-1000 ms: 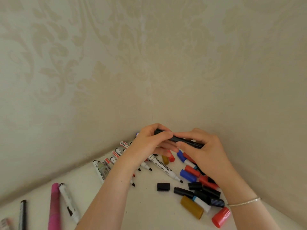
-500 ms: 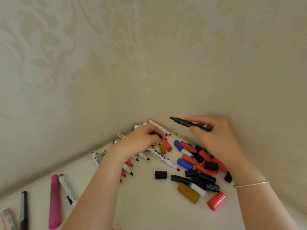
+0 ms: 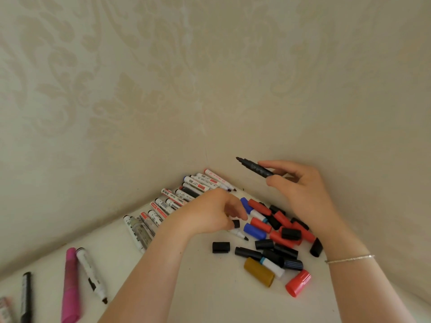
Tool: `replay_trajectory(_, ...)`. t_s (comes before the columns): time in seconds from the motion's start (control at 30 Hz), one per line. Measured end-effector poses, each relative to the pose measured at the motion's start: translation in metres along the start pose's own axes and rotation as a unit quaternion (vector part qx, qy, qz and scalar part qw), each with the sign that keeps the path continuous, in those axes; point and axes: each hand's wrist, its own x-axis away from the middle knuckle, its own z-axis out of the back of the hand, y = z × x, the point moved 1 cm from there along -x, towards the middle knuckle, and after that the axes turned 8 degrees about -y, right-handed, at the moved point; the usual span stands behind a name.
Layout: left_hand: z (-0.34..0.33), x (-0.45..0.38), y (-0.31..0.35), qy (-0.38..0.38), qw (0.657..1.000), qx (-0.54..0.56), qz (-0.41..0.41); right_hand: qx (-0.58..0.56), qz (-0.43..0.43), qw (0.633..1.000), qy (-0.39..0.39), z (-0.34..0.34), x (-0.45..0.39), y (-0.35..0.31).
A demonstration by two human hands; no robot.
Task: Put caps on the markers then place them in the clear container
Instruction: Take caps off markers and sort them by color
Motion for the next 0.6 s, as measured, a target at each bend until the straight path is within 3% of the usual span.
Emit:
replay_trajectory(0.2, -0.005, 0.0, 0.008, -0.018, 1.0, 0.001, -0.01, -0.063, -0.01, 0.997, -0.032, 0.003, 0.001, -0.004)
replay_trajectory(0.43, -0.007, 0.002, 0.012, -0.06, 0.998, -0.002, 0.002, -0.236, -0.062, 0.965, -0.096, -0.004, 0.006, -0.007)
replay_trajectory(0.6, -0.007, 0.004, 0.016, -0.074, 0.997, -0.004, 0.002, -0.22, -0.102, 0.959, -0.147, -0.008, 0.004, -0.016)
